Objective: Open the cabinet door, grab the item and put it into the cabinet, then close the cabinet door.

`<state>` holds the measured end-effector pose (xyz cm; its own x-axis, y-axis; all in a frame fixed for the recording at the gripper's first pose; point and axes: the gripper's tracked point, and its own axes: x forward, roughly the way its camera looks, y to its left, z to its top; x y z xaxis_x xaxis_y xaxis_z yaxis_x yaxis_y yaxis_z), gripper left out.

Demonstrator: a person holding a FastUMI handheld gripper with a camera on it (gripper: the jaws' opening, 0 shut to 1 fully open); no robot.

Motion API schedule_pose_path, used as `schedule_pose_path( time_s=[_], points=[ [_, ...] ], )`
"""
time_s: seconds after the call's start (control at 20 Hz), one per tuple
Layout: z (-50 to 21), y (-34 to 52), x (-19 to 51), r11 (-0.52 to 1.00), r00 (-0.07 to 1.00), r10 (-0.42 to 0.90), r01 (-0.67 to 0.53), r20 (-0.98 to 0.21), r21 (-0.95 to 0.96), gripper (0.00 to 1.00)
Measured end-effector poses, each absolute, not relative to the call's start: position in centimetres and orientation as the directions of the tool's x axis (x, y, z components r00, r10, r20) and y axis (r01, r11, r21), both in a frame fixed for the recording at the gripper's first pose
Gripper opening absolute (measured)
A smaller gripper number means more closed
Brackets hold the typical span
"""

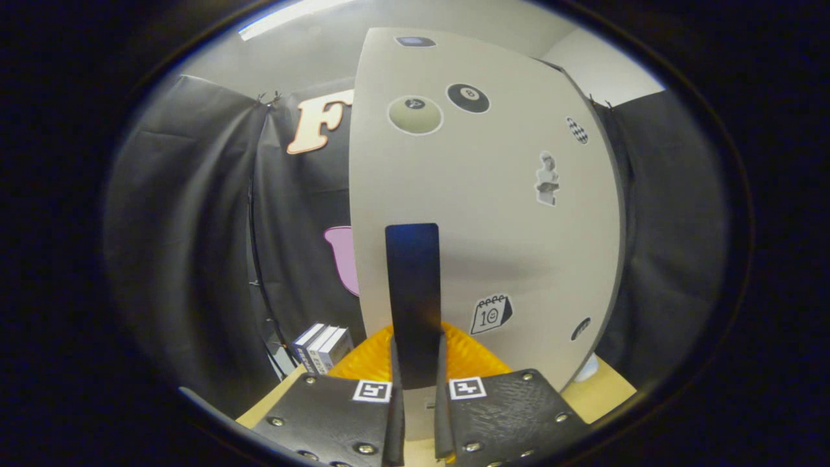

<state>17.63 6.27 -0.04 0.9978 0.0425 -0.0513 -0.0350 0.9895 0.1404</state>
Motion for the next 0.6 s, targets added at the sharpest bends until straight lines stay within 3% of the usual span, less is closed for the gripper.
schedule_pose_path(
  time_s=[0.6],
  points=[
    [0.0,0.3,9.7,0.985,0.998,0.015,-0.004,-0.065,0.175,0.18]
  ],
)
